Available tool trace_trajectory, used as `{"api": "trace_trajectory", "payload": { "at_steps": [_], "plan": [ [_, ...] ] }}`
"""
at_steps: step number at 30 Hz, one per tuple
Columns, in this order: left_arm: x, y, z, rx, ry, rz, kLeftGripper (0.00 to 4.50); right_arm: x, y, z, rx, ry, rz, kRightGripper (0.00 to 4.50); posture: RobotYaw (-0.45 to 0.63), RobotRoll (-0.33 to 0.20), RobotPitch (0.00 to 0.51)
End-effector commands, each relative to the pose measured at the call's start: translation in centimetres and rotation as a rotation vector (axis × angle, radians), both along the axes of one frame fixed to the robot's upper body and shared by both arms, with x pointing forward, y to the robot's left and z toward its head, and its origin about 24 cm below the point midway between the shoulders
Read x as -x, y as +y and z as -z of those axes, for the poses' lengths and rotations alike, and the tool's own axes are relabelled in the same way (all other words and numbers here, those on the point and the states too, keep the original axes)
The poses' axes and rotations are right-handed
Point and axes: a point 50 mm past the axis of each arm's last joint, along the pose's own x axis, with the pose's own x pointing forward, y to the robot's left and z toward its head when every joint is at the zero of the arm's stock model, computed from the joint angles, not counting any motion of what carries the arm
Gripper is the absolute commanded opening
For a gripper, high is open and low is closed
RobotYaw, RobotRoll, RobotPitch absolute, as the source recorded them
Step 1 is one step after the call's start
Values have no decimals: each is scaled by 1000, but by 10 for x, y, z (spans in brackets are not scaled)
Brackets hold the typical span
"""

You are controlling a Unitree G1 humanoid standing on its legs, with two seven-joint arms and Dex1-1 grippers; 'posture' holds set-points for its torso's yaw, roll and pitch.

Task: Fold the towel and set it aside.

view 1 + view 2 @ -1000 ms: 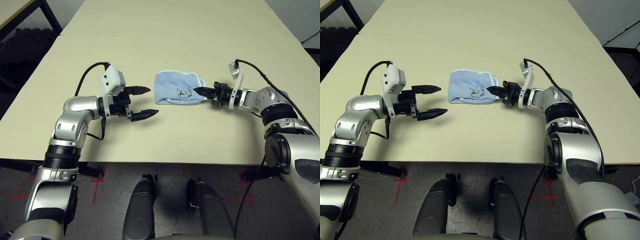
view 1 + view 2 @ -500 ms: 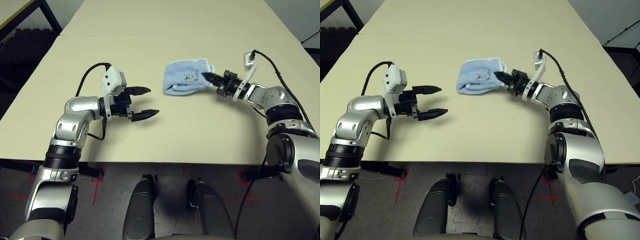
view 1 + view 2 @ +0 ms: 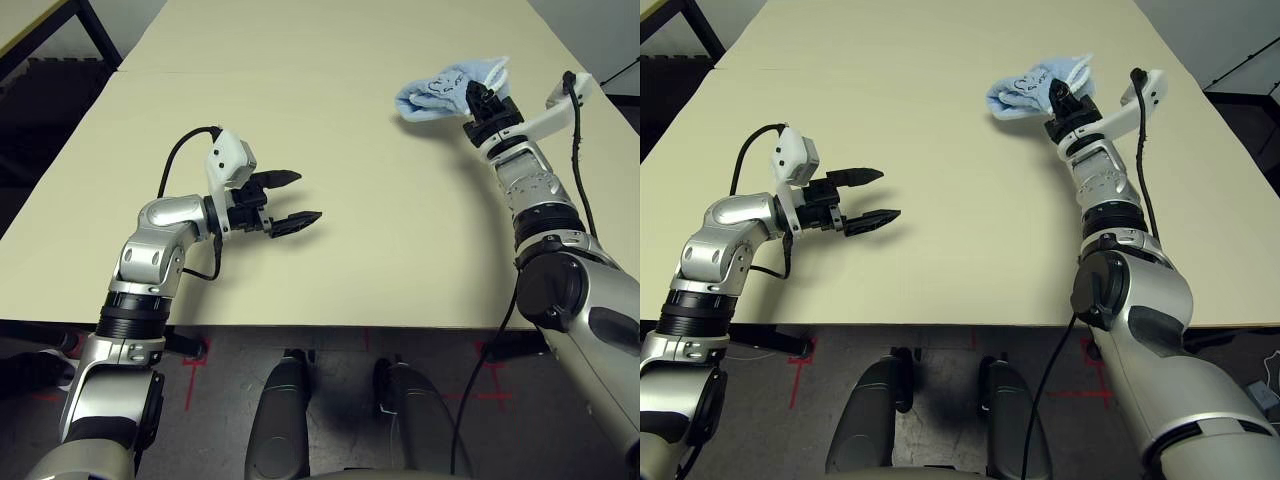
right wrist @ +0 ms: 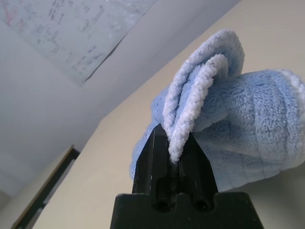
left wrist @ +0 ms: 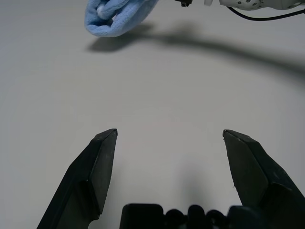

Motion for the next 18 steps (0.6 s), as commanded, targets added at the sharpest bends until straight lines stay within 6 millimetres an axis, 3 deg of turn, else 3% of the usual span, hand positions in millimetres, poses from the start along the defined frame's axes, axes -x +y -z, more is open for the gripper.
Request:
{"api": "trace_trajectory", "payload": {
  "at_steps": [1, 18],
  "plan": [
    [4, 5, 3, -5, 13, -9, 4500, 2, -10, 7, -6, 30, 99, 37, 49, 0, 145],
    [7, 7, 6, 24, 10, -52, 4500, 5, -34, -3, 1, 26, 192, 37, 51, 0, 143]
  ]
}}
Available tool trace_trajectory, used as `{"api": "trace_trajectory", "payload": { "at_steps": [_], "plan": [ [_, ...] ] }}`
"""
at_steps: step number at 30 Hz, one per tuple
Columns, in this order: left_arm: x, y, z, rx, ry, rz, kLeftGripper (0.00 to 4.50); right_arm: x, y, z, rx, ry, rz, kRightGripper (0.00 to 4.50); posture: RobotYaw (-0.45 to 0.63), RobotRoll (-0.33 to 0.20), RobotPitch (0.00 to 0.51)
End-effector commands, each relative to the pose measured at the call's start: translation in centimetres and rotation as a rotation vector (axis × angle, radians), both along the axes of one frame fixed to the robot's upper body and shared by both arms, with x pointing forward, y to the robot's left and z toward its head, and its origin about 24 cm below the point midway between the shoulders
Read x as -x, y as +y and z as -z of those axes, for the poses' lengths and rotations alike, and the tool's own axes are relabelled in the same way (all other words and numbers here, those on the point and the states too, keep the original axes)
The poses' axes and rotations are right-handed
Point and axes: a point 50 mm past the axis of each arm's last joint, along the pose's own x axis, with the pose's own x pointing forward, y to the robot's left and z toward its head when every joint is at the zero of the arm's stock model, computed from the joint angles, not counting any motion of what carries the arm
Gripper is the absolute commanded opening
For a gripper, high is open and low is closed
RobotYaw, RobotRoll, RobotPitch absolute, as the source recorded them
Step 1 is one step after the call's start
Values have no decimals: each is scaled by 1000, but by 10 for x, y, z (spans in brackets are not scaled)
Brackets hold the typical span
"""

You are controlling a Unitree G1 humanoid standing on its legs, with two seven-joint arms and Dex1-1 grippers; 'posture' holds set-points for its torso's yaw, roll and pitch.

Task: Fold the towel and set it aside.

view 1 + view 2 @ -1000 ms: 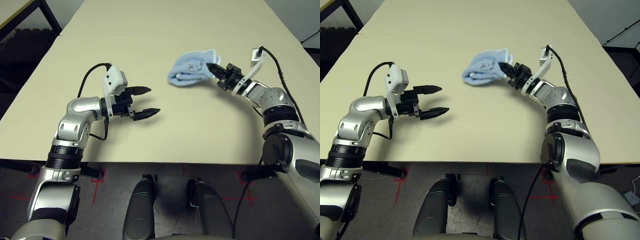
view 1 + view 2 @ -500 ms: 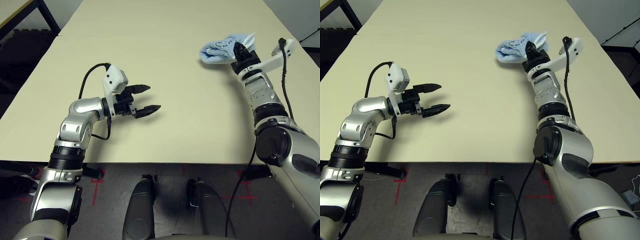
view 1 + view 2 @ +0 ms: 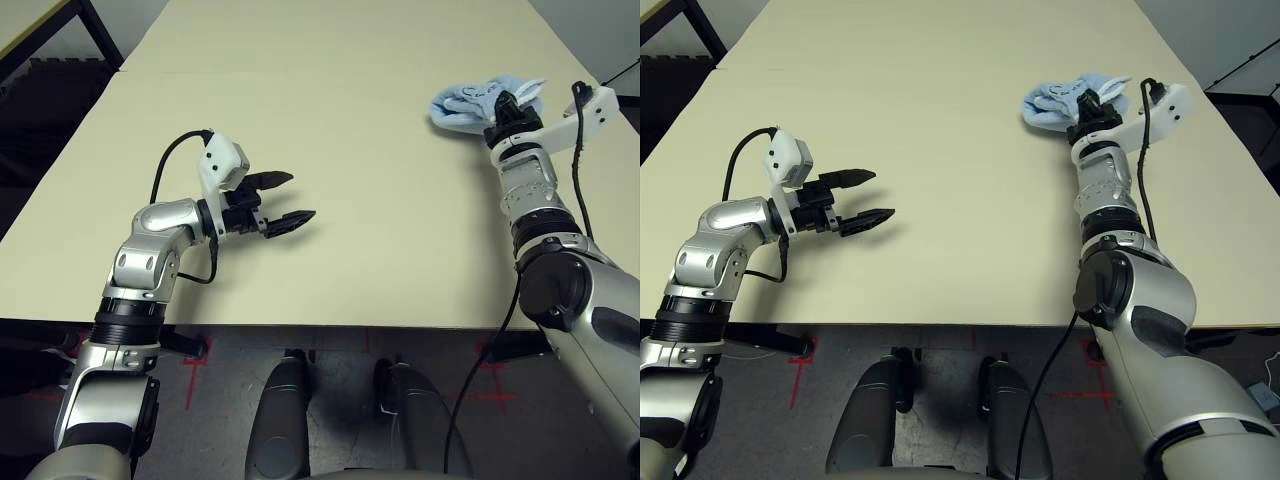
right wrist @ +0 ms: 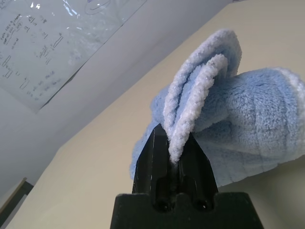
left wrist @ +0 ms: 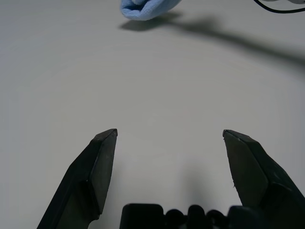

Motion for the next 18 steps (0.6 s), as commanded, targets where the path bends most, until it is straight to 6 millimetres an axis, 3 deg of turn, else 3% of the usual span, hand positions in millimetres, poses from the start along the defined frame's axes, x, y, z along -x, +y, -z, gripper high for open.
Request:
{"api": "trace_trajectory", "payload": {
  "at_steps": [1, 8, 18],
  "plan": [
    [4, 0, 2, 17, 6, -1, 4500, 1, -7, -4, -4, -9, 21, 37, 50, 0, 144],
    [4, 5, 2, 26, 5, -38, 4500, 4, -19, -6, 14, 8, 95, 37, 53, 0, 152],
    [8, 33, -1, 88, -38, -237, 4500, 3, -24, -15, 40, 0, 92, 37, 91, 0, 212]
  ]
}}
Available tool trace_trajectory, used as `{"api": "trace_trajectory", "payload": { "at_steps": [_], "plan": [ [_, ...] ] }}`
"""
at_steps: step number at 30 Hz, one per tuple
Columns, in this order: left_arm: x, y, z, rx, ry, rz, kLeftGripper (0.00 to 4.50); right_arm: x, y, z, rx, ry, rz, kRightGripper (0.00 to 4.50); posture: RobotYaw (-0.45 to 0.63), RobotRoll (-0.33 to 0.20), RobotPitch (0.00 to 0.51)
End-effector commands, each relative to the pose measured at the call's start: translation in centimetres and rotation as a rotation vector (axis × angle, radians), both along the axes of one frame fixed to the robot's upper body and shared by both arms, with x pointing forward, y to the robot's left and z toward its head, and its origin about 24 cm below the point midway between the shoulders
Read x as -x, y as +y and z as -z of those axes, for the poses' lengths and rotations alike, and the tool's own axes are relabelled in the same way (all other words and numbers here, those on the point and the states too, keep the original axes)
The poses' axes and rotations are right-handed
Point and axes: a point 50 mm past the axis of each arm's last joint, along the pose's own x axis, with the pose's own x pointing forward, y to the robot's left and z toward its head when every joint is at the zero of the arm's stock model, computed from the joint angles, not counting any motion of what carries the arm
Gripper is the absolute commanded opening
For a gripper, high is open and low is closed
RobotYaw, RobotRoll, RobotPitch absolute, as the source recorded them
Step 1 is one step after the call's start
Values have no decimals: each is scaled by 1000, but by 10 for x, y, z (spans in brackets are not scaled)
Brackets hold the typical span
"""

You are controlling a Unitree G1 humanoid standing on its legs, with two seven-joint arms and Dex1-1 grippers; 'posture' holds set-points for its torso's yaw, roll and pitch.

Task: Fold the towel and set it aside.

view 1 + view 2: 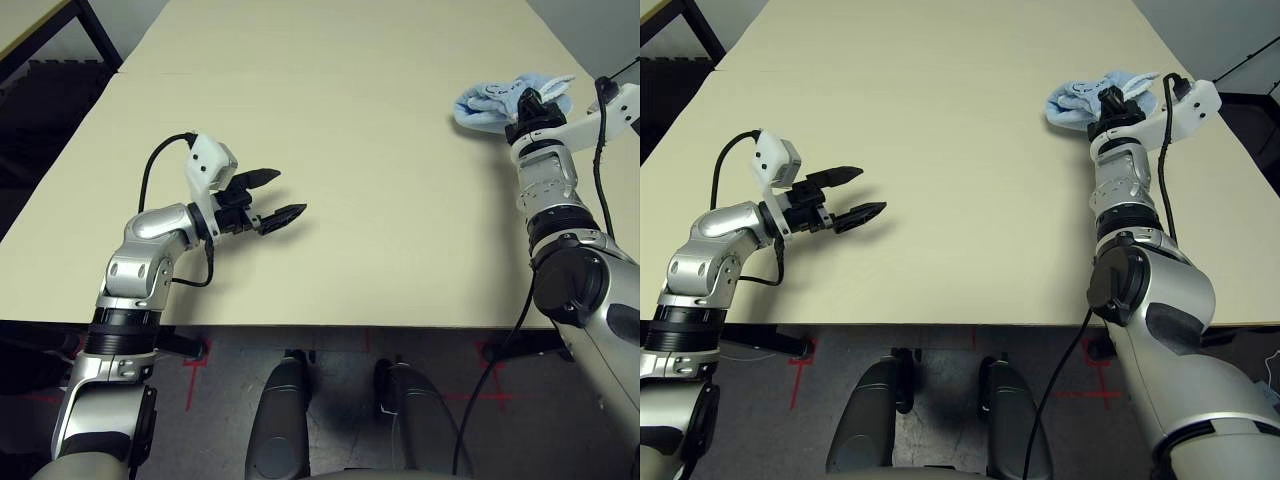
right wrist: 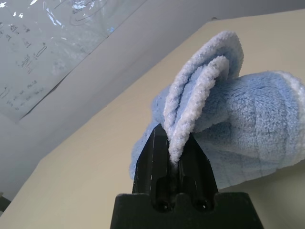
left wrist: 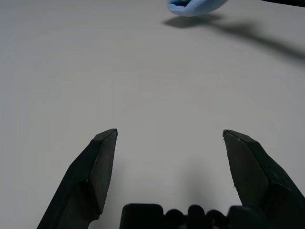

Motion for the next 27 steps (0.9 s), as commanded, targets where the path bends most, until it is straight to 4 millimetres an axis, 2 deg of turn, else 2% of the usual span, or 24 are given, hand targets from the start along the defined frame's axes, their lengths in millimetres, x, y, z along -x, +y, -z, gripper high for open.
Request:
{"api": "trace_trajectory", "payload": {
  "at_steps": [1, 9, 16, 18, 21, 27],
  "plan": [
    [3, 15, -5, 20, -30, -82, 4500, 0, -5, -8, 18, -10, 11, 37, 98, 0, 220],
    [-2, 31, -19, 29, -79, -179, 4500, 0, -7, -14, 23, -16, 1, 37, 115, 0, 243],
    [-4, 30, -31, 68, -118, -205, 4500, 3, -16, -20, 36, -36, 15, 37, 86, 0, 277],
    [-5, 29, -37, 77, -134, -209, 4500, 4, -20, -25, 41, -44, 20, 37, 77, 0, 317],
    [-11, 31, -43, 95, -152, -230, 4500, 4, -23, -30, 49, -47, 28, 37, 74, 0, 338],
    [-6, 33, -43, 93, -145, -234, 4500, 5, -25, -30, 71, -29, 29, 37, 88, 0, 371]
  ]
}}
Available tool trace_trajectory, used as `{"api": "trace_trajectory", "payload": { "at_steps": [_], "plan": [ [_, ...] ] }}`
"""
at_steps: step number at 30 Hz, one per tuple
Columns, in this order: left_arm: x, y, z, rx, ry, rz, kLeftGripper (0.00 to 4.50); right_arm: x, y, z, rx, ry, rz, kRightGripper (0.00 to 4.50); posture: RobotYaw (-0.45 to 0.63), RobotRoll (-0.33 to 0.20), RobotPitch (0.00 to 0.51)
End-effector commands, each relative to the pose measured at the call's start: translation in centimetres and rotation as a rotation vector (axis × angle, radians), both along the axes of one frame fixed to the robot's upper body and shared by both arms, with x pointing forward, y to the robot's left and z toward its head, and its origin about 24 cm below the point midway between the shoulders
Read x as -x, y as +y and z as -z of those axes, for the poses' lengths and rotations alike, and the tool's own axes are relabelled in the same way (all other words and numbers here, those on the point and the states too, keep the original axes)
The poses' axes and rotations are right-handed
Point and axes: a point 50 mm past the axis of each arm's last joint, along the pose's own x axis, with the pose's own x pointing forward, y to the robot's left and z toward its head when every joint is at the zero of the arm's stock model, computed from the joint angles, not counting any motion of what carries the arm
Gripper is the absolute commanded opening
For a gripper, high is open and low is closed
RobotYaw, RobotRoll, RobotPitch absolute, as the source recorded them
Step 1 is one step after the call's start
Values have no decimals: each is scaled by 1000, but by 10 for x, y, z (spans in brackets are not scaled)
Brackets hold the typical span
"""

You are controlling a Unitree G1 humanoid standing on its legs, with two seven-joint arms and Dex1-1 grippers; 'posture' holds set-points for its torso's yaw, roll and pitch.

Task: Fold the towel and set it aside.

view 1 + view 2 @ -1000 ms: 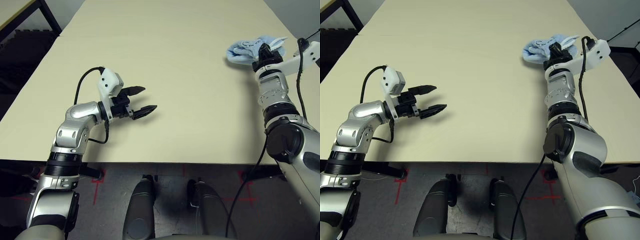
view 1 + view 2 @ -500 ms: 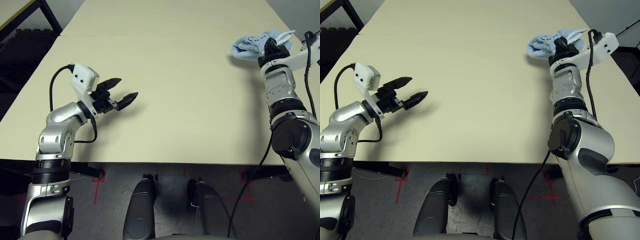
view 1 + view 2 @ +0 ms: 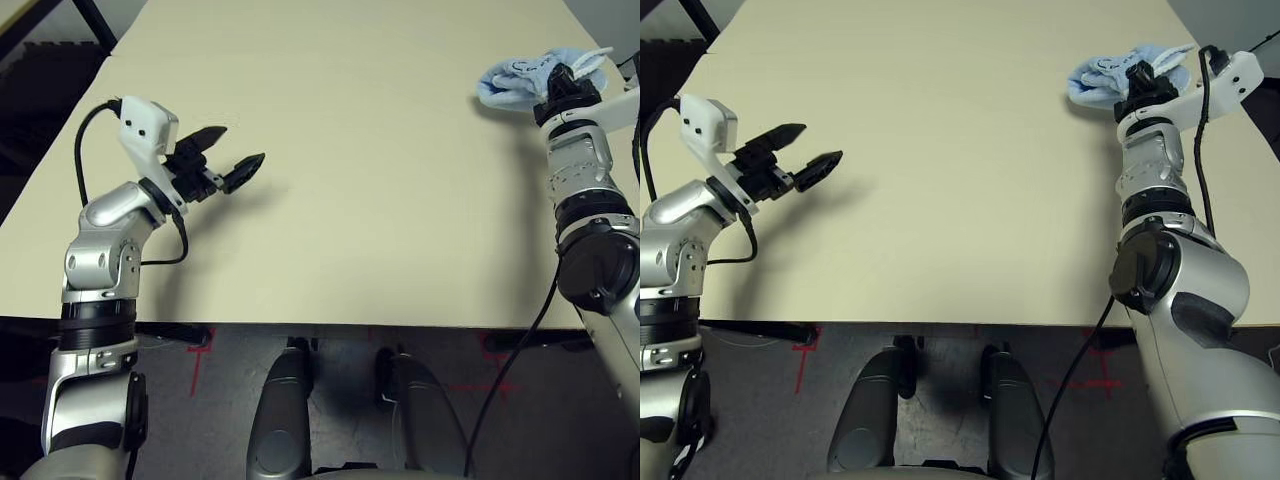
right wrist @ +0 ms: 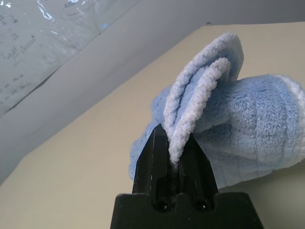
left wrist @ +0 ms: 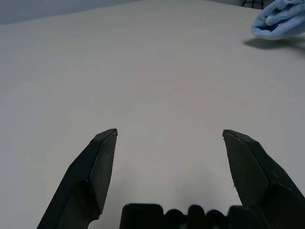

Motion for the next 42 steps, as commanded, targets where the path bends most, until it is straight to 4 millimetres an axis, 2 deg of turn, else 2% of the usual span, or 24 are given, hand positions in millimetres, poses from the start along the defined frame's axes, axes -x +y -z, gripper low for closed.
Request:
{"api": "trace_trajectory", "payload": {
  "at_steps": [1, 10, 15, 21, 29, 33, 38, 42],
  "plan": [
    [5, 4, 4, 3, 22, -7, 4500, 1, -3, 4, 15, 31, 2, 37, 94, 0, 375],
    [8, 1, 8, -7, 43, 6, 4500, 3, -6, 18, 43, 63, -40, 37, 89, 0, 371],
    [5, -2, 8, -5, 41, 12, 4500, 6, -8, 26, 90, 69, -125, 37, 80, 0, 365],
    [3, -3, 10, -1, 46, 15, 4500, 7, -15, 9, 38, 22, -61, 37, 79, 0, 351],
    [4, -2, 9, -5, 43, 15, 4500, 5, -8, -30, -47, -160, -57, 37, 96, 0, 340],
    [4, -2, 8, -6, 41, 15, 4500, 6, -8, -38, -38, -205, -58, 37, 96, 0, 341],
    [5, -3, 8, -7, 43, 17, 4500, 8, -8, -24, 86, -158, -35, 37, 103, 0, 353],
    [10, -4, 11, -16, 61, 29, 4500, 9, -9, 6, 173, -62, -19, 37, 108, 0, 361]
  ]
}}
